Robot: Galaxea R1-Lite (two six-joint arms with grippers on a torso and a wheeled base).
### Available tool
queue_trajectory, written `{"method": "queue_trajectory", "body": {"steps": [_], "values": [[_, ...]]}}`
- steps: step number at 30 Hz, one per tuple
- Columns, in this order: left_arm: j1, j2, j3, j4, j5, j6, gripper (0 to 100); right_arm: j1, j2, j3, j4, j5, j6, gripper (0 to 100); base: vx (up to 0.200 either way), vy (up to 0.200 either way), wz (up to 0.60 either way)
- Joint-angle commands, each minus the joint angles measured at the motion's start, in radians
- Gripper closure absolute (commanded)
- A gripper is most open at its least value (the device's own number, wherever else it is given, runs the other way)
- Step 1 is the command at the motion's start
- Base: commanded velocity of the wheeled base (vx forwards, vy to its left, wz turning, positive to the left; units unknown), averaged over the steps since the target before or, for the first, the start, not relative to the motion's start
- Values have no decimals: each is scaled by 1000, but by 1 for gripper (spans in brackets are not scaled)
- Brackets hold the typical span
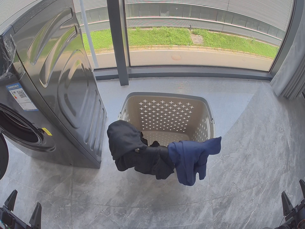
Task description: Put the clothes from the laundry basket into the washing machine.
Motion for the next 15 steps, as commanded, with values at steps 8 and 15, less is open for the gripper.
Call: {"method": "queue_trajectory", "body": {"steps": [8,15], "values": [[0,-17,18,0,0,1,0,77,295,-266,-11,13,32,0,0,0,0],[0,-17,18,0,0,1,0,226,814,-209,-216,47,193,0,0,0,0]]}}
